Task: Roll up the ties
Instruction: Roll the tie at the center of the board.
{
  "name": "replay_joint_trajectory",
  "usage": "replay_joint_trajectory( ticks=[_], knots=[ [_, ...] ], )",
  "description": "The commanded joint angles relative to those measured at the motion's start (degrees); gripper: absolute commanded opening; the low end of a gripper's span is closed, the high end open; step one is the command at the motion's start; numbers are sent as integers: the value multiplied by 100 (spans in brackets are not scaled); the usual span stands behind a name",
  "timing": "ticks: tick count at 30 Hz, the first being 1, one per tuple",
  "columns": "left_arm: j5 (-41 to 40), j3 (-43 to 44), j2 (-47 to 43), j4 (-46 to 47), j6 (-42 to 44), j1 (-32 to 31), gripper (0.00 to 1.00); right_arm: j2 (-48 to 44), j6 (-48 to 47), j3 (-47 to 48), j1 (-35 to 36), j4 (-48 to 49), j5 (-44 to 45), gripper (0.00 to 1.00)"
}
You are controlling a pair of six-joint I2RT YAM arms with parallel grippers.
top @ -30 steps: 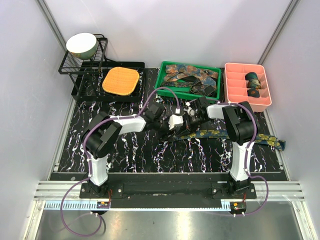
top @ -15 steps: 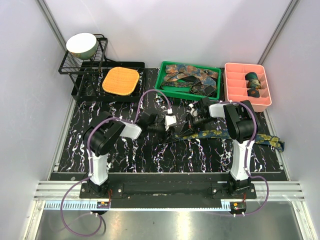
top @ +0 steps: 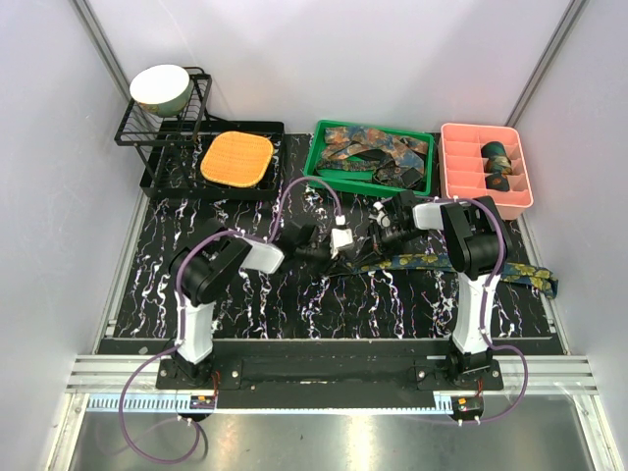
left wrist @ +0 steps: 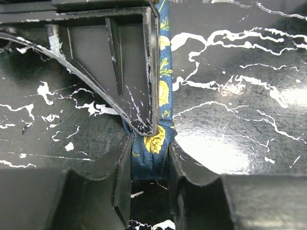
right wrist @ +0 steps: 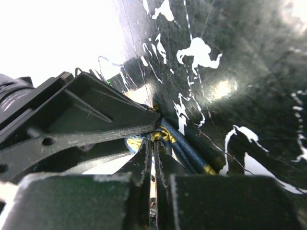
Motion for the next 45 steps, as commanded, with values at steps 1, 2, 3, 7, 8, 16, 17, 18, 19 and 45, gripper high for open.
replay_joint_trajectory(
  ticks=[1,2,3,7,8,16,17,18,19,45],
  knots=[
    [-1010,595,-158,-2792,816,-59,15,91,-191,21,-20,-96,776,12],
    [-1176,667,-193,-3032,940,-76,13,11,-191,65,-46,-149,619,15],
    [-1282,737,-194,-3304,1019,-85,11,-77,-183,83,-90,-184,539,17],
    [-1442,1247,-193,-4448,1267,-68,10,-517,-305,162,-318,-430,432,24],
    [-1502,1361,-176,-4485,1205,-111,9,-535,-366,197,-328,-517,389,24],
    [-2336,2635,412,-6013,1249,-481,8,-473,195,65,-319,79,-182,32],
    [-2416,2741,535,-6162,1275,-550,8,-447,343,30,-310,288,-261,34],
    [-2469,2950,579,-6285,1310,-586,8,-403,423,21,-284,395,-305,35],
    [-2600,3013,632,-6426,1319,-612,9,-377,494,21,-284,492,-323,35],
    [-2558,3199,870,-6630,1249,-657,11,-192,82,-163,68,721,-192,9]
  ],
)
